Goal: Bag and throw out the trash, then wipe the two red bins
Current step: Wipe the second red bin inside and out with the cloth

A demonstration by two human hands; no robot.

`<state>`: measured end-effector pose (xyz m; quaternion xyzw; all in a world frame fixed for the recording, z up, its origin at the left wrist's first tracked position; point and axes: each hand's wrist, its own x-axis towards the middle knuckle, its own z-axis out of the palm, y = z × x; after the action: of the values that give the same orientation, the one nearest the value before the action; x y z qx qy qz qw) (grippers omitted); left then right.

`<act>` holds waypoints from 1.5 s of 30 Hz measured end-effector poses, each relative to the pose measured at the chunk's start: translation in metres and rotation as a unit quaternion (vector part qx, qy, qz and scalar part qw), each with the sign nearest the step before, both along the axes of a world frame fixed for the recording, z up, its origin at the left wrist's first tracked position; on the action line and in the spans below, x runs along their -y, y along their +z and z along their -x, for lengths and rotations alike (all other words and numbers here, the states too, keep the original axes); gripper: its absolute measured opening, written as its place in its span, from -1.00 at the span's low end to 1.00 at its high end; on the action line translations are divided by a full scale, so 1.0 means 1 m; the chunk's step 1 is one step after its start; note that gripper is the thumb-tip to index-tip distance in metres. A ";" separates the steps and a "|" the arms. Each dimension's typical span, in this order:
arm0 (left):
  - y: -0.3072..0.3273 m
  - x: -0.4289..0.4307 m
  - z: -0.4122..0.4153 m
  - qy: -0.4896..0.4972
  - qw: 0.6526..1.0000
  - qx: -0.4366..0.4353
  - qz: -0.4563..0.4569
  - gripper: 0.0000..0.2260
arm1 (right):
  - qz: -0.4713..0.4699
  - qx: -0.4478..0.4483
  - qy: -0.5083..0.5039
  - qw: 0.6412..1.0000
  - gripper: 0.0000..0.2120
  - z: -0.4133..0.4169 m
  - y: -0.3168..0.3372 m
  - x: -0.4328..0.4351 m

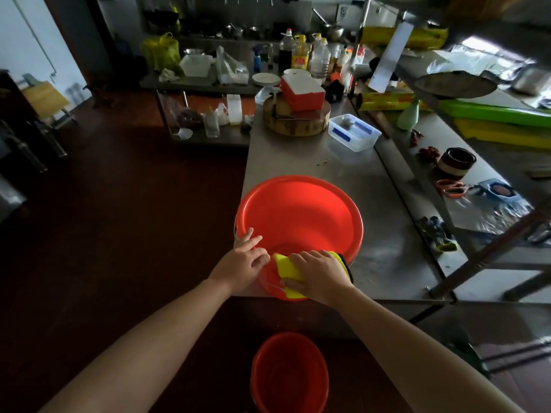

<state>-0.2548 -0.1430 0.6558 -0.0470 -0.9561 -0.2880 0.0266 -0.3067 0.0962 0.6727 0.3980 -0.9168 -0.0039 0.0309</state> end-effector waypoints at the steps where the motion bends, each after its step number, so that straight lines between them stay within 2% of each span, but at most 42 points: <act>1: 0.000 0.005 0.002 -0.010 1.000 -0.002 -0.003 -0.76 | -0.003 -0.005 0.006 1.000 -0.30 0.002 -0.001 -0.003; 6: 0.006 0.042 0.021 -0.088 0.996 0.005 0.004 -0.81 | 0.032 -0.041 0.045 0.998 -0.32 0.012 -0.006 -0.033; 10: 0.012 0.057 0.036 -0.121 0.991 0.027 0.041 -0.74 | 0.046 -0.045 0.065 0.996 -0.32 0.023 -0.005 -0.062; 14: 0.017 0.036 0.031 -0.147 0.971 -0.017 0.186 -0.59 | 0.044 -0.049 0.064 0.996 -0.34 0.021 0.001 -0.065; 16: 0.012 0.014 0.017 -0.186 0.956 -0.040 0.223 -0.54 | 0.041 -0.060 0.060 0.996 -0.35 0.013 0.002 -0.054; 20: -0.002 -0.015 -0.007 -0.167 0.968 -0.097 0.163 -0.62 | 0.012 -0.040 0.020 0.999 -0.33 -0.004 -0.003 -0.027; 24: -0.005 -0.011 -0.009 -0.177 0.966 -0.112 0.150 -0.69 | -0.002 -0.029 0.007 1.000 -0.30 -0.012 -0.008 -0.021; 30: -0.005 0.037 0.012 -0.224 0.952 -0.107 0.177 -0.76 | 0.013 -0.024 0.044 0.999 -0.28 0.001 0.000 -0.049; 34: 0.014 0.072 0.033 -0.209 0.932 -0.089 0.283 -0.71 | 0.032 -0.048 0.071 0.996 -0.32 0.015 0.006 -0.066; 38: 0.025 0.068 0.034 -0.251 0.897 -0.066 0.359 -0.57 | 0.012 -0.024 0.041 0.999 -0.31 0.010 0.003 -0.053; 41: 0.023 0.041 0.021 -0.287 0.889 -0.072 0.350 -0.44 | 0.026 -0.043 0.025 0.998 -0.33 -0.003 0.001 -0.033; 45: 0.012 0.006 0.010 -0.289 0.908 -0.086 0.292 -0.61 | -0.016 -0.025 0.007 1.000 -0.30 -0.017 0.000 -0.001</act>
<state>-0.2646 -0.1495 0.6680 -0.3514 -0.9361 0.0142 0.0097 -0.2893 0.0970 0.6730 0.4047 -0.9128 -0.0281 0.0477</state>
